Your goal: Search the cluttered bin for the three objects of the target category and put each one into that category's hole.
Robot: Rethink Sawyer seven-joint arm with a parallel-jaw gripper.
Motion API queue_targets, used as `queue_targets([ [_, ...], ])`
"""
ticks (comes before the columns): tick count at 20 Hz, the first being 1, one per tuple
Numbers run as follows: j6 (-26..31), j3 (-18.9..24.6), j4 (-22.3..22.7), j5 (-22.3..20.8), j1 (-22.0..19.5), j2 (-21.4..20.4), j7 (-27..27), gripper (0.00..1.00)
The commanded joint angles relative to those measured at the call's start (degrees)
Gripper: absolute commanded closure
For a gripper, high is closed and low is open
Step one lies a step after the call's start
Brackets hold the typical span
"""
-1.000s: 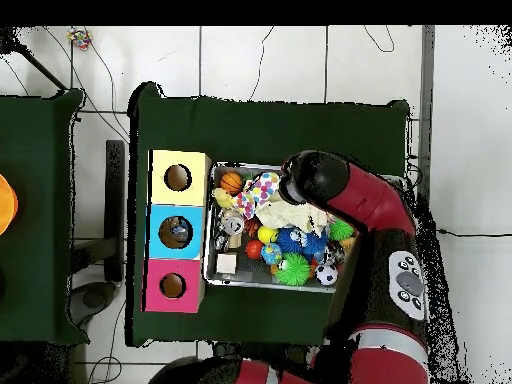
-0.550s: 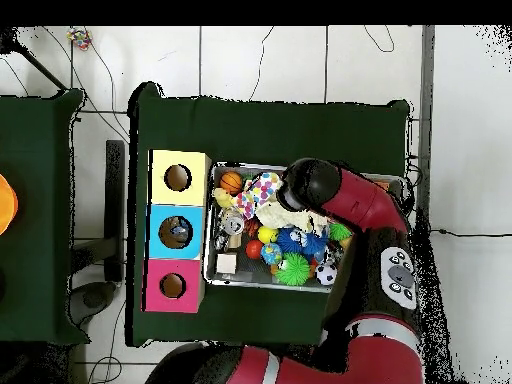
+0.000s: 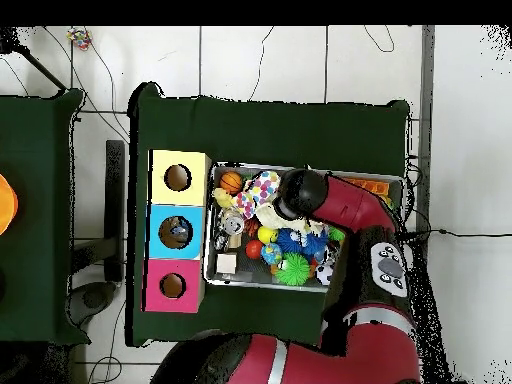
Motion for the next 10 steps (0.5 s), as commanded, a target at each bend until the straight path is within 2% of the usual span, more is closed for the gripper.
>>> queue_targets([
  [1, -12.64, 7.29, 4.06, -3.52, -3.09, 5.45, 1.71, 0.00],
  [4, -16.96, 6.14, 1.63, -2.69, -2.70, 5.76, 5.29, 0.00],
  [6, -20.19, 5.67, 1.15, -2.09, -2.67, 4.53, 6.85, 0.00],
  [8, -20.10, 4.53, 0.99, -0.81, -2.20, 2.82, 8.37, 0.00],
  [10, -17.51, 3.48, -0.03, 0.02, -1.64, 1.54, 8.51, 0.00],
])
